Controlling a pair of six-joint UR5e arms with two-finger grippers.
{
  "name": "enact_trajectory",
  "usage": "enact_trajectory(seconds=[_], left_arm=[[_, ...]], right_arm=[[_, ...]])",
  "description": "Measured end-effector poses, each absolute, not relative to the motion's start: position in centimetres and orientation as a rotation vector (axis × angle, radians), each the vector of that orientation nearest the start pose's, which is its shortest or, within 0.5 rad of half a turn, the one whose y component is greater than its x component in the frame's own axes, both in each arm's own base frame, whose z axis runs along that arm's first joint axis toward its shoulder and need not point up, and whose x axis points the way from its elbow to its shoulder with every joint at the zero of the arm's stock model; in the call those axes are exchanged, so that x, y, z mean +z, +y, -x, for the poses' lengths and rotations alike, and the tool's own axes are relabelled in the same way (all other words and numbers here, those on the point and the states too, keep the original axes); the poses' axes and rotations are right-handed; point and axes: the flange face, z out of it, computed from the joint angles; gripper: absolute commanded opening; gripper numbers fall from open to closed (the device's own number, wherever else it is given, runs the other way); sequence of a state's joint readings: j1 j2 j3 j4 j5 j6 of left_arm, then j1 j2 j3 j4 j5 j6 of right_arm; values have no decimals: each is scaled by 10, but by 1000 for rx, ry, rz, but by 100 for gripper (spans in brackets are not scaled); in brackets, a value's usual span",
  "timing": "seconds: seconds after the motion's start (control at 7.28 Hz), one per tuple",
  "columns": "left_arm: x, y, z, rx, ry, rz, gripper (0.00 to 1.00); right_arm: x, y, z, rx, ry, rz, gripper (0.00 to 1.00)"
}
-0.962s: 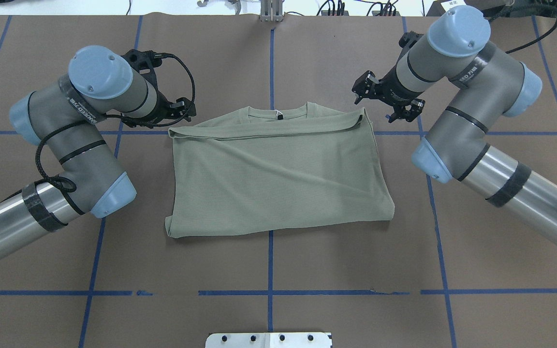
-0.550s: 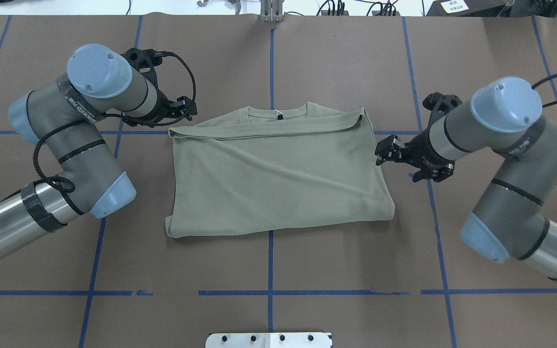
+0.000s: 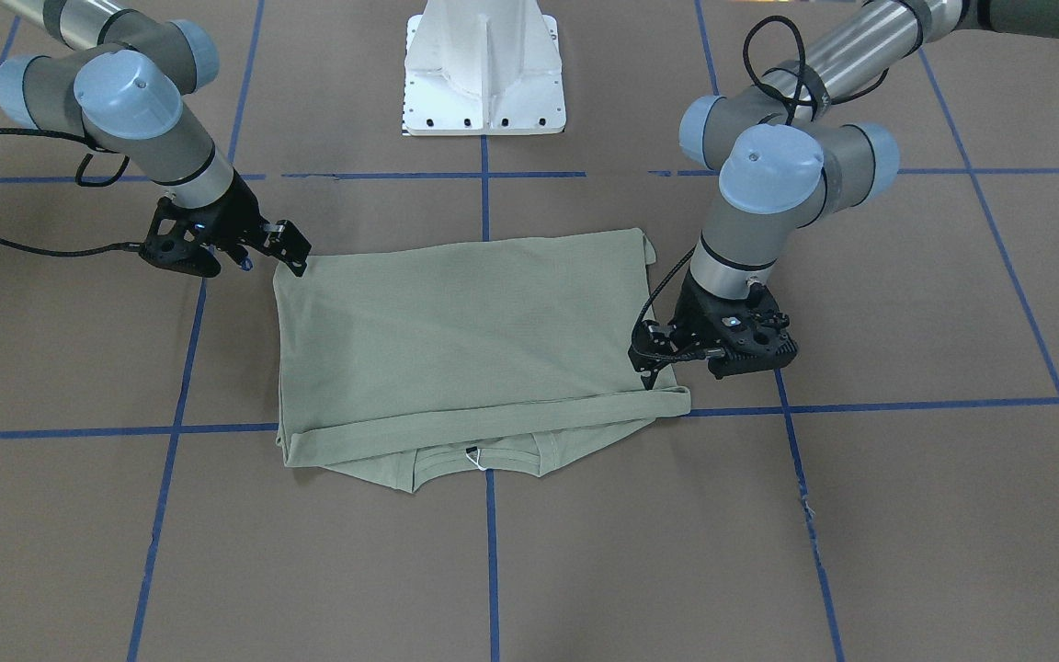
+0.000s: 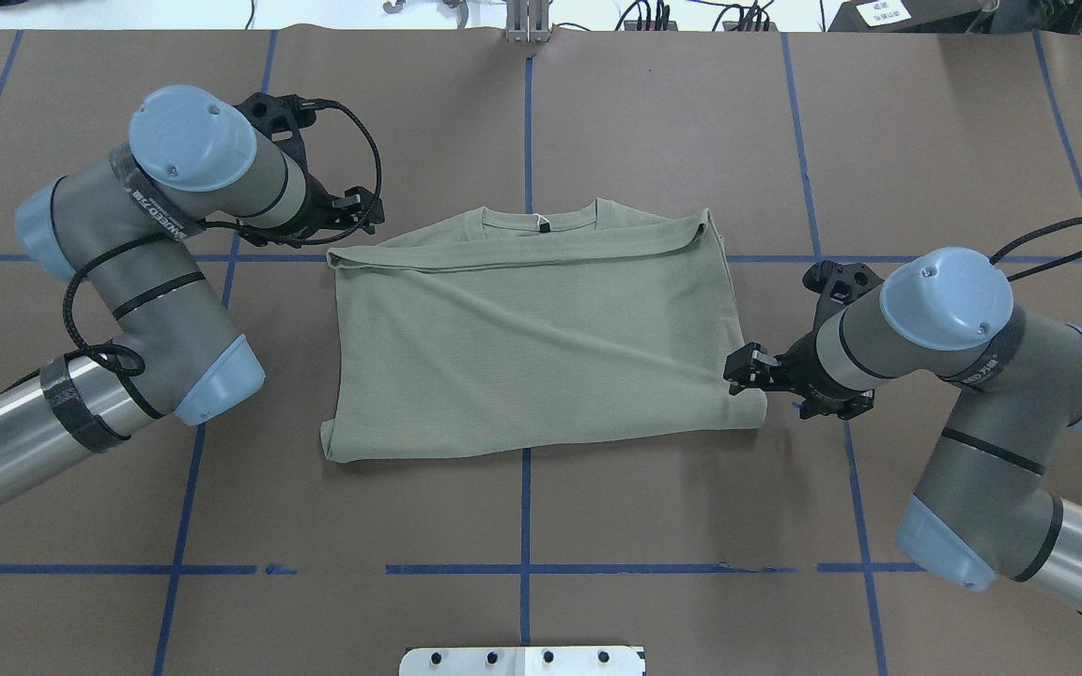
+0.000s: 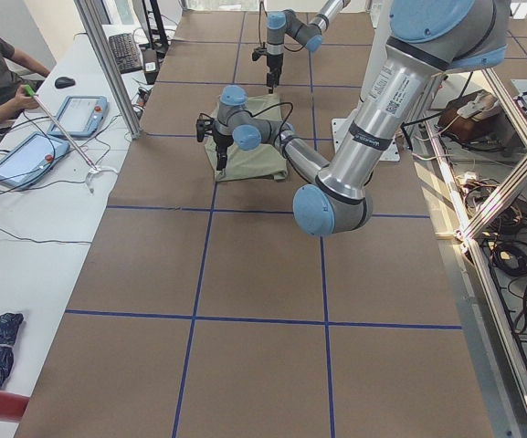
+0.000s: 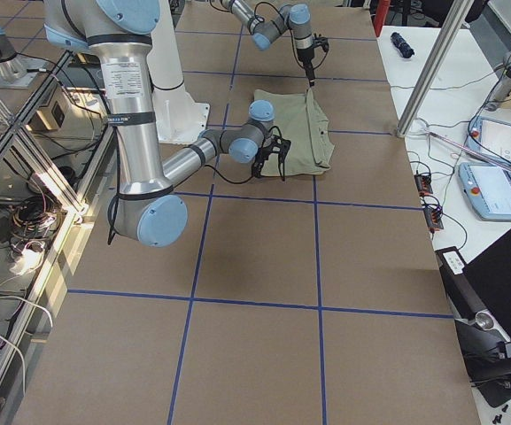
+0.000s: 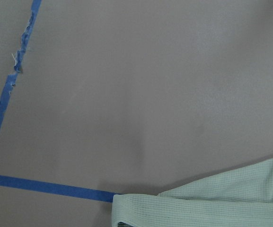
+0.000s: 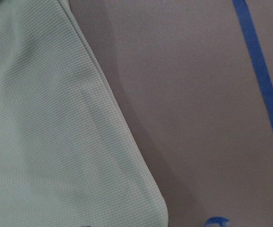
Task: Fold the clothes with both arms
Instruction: 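Move the right gripper to the folded shirt's side edge and grasp it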
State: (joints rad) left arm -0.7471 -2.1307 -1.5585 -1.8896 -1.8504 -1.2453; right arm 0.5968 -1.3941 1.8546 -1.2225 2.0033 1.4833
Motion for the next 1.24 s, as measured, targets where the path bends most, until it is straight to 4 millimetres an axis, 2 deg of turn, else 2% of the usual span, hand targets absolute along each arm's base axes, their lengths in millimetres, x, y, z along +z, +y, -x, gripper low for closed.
enact_trajectory(seconds=[0.27, 0.41, 0.69, 1.24], left_arm=[[304, -552, -440, -272, 877, -216, 99], [304, -552, -440, -271, 877, -216, 99], [303, -551, -439, -271, 879, -218, 99], [303, -551, -438, -271, 880, -219, 98]], right_arm=[[400, -390, 416, 298, -881, 119, 81], [402, -389, 418, 296, -877, 120, 74], [404, -388, 421, 290, -875, 121, 1], [400, -389, 422, 284, -882, 125, 0]])
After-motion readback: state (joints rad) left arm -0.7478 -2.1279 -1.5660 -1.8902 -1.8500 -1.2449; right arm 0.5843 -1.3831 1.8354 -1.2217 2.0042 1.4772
